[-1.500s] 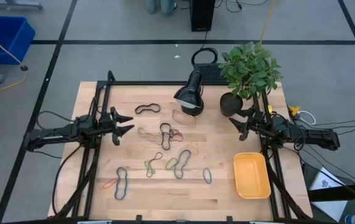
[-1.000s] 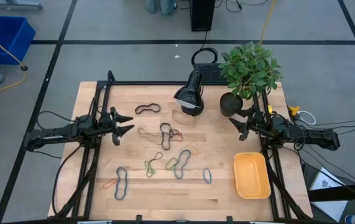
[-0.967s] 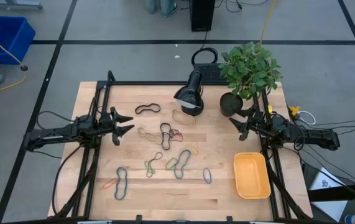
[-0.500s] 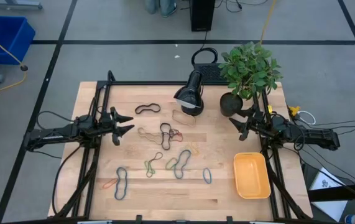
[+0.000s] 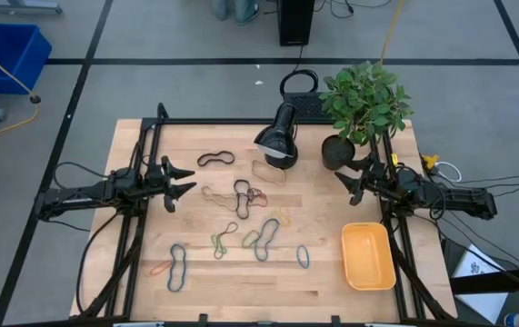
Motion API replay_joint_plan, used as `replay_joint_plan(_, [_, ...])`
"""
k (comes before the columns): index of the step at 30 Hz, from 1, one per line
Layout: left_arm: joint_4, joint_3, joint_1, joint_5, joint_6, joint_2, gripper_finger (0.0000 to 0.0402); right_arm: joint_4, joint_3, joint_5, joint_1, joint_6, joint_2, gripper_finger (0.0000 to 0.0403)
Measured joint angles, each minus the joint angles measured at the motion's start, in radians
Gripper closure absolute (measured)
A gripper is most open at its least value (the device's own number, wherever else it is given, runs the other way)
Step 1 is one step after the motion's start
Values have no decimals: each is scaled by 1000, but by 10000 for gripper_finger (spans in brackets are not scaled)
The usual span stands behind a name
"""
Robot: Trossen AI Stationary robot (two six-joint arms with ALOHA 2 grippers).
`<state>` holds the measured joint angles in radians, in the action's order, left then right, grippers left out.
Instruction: Pick and place rubber bands into bin
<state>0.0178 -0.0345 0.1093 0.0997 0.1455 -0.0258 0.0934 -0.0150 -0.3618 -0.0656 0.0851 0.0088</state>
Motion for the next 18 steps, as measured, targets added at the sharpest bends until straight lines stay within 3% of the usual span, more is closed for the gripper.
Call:
replay_joint_plan(3, [0,0,0,0,0,0,206,0,0,-2,0,-15,0,179])
replay_joint_plan(9, [0,0,0,0,0,0,206,8,0,-83,-6,-357,2,179])
replay_joint_plan(18, [0,0,0,0,0,0,206,7,0,-84,-6,-534,2,179])
